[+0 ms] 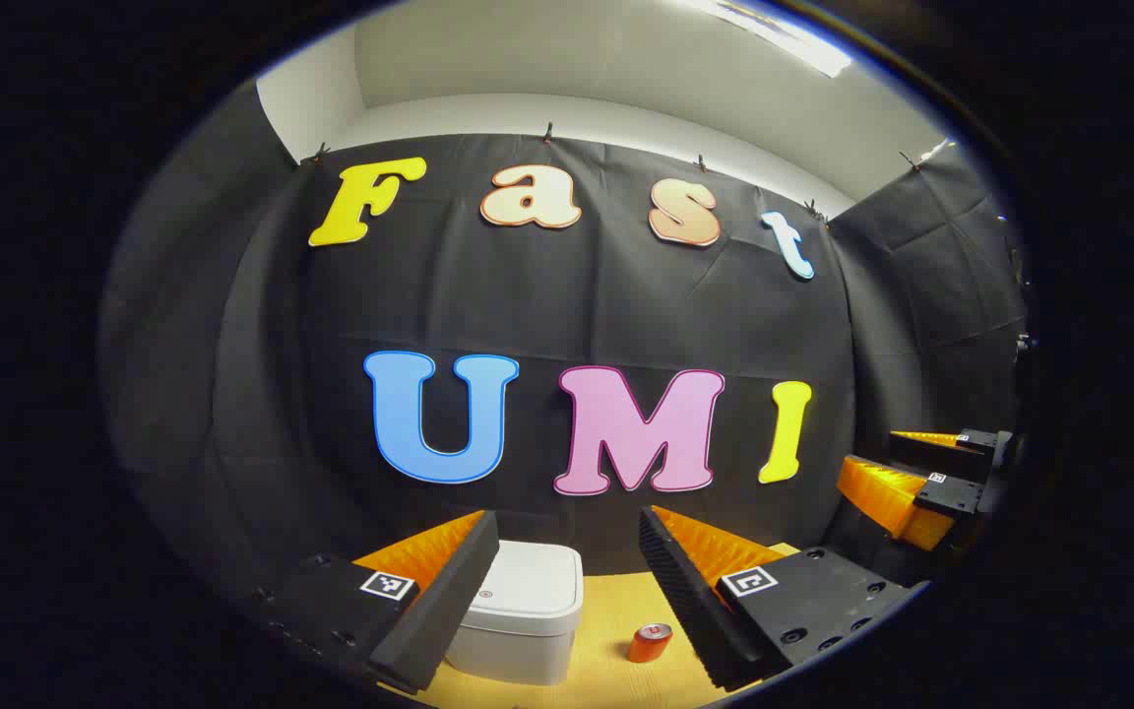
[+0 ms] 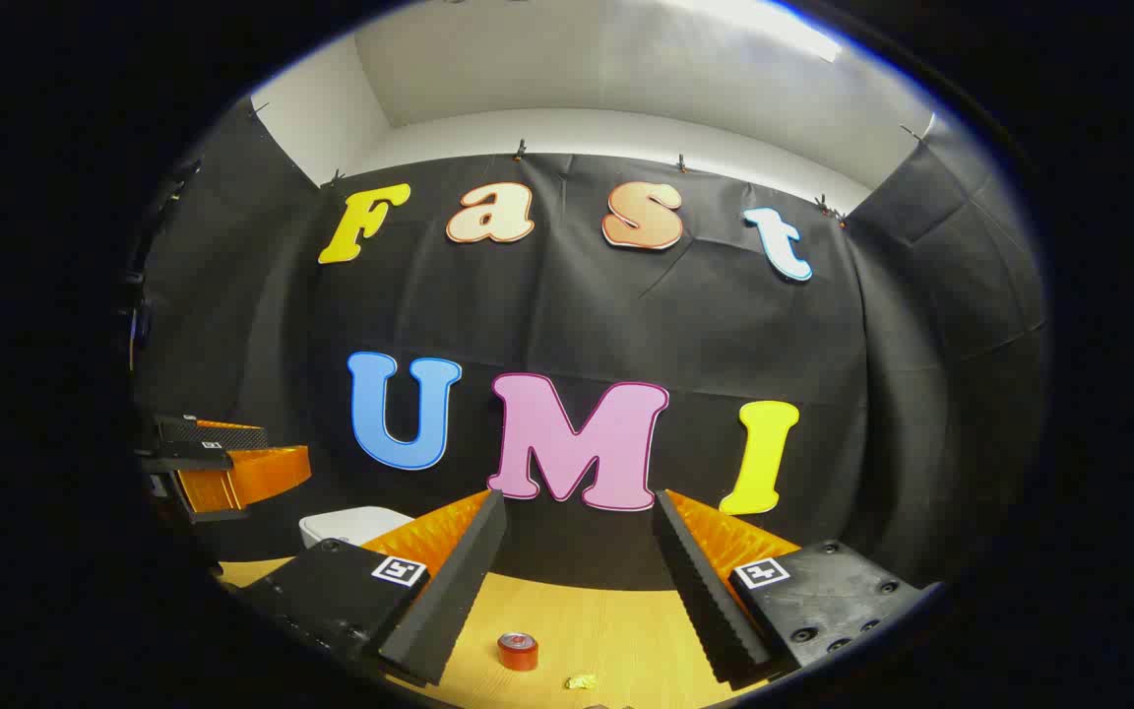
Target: Press the lid of the desktop garbage bin to open it, pick up the crumpled paper on the desktop and throw it into the bin, then pick up the pop can on the desktop and drop it into the bin, and finally close the garbage bin lid.
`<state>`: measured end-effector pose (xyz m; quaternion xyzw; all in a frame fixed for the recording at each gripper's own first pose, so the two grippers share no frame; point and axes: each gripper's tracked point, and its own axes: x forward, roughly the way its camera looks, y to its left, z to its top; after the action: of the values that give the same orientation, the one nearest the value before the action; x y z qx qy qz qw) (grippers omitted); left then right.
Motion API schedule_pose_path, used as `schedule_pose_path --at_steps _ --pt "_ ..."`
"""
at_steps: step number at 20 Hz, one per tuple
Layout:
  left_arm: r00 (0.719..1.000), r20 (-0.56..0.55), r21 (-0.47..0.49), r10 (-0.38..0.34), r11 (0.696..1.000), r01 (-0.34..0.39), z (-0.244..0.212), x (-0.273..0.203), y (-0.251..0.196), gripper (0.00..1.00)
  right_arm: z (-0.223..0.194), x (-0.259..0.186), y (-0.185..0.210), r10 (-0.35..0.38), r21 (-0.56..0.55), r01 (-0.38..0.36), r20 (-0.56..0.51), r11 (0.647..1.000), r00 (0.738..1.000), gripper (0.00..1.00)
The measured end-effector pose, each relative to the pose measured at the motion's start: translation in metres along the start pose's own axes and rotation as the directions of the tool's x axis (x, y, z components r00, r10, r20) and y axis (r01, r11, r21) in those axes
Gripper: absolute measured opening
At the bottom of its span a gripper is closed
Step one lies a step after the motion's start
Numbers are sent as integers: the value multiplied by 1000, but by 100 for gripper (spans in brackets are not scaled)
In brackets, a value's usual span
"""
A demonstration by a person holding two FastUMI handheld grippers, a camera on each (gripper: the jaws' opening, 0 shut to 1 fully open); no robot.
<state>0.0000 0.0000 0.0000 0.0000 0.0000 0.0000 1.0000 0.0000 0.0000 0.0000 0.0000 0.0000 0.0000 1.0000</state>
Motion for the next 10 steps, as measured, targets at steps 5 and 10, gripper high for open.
schedule_pose_path --at_steps 5,10 --pt "1000 -5 16 -1 1000 1 -4 3 9 97 -2 -4 -1 -17 -11 17 0 1000 1000 97" --pt "1000 8 23 -4 1000 4 2 4 12 97 -2 -2 -1 -22 -3 22 -9 1000 1000 97"
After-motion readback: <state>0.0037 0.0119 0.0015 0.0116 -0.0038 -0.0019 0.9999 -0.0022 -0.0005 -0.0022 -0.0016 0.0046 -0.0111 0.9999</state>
